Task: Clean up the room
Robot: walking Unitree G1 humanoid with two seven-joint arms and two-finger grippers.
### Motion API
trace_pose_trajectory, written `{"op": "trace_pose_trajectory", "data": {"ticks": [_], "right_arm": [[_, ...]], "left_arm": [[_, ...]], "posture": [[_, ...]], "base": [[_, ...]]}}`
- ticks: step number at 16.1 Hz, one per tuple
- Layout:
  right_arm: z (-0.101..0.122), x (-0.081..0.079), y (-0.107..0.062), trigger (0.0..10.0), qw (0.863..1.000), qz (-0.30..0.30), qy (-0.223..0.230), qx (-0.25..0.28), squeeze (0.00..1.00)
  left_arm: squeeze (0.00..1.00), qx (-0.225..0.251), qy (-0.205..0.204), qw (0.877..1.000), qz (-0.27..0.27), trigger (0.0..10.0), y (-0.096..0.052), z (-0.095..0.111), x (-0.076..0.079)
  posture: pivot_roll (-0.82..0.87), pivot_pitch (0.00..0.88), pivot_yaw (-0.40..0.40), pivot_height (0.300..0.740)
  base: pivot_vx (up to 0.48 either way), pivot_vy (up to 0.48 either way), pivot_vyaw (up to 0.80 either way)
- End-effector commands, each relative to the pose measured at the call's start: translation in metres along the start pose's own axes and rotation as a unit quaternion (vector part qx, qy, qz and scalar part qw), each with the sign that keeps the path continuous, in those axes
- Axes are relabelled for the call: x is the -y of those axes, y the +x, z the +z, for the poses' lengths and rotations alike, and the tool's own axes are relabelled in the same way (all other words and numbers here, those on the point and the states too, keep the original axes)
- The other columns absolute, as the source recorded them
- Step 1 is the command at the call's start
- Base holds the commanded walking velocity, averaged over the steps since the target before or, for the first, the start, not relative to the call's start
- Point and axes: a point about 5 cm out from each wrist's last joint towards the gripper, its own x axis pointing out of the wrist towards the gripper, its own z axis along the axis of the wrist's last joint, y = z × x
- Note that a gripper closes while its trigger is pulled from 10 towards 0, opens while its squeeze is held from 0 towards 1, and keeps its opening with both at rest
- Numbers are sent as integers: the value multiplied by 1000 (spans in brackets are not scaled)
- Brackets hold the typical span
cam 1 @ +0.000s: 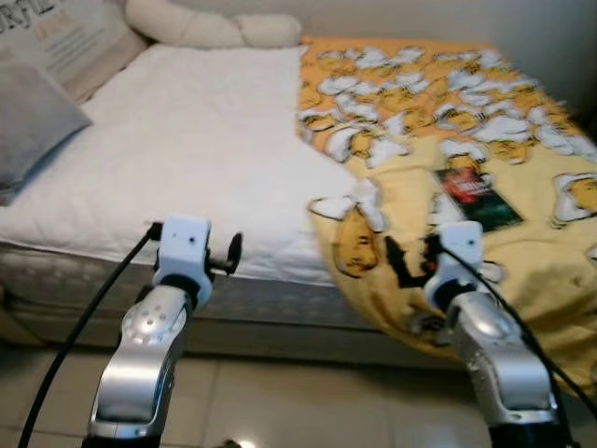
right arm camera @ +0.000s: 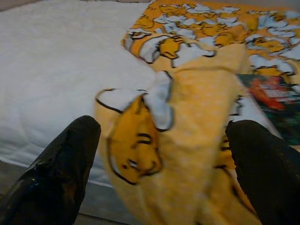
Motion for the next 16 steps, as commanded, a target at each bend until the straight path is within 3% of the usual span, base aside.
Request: {"op": "trace_pose_trajectory", "data": {"ticks": [1,16], "right_arm": [[2,-8,1,10000,1000,17,3,3,1000],[2,-11,1,10000,999,32,-1,-1,1000]], "left_arm": [[1000,-3,3,1000,12,10000,0,-1,-6],[1000,2,-3,1000,4,10000,3,2,-1]], "posture": [[20,0,10,740],[11,0,9,740]], "base": [[0,-375,0],[0,-375,0]]}}
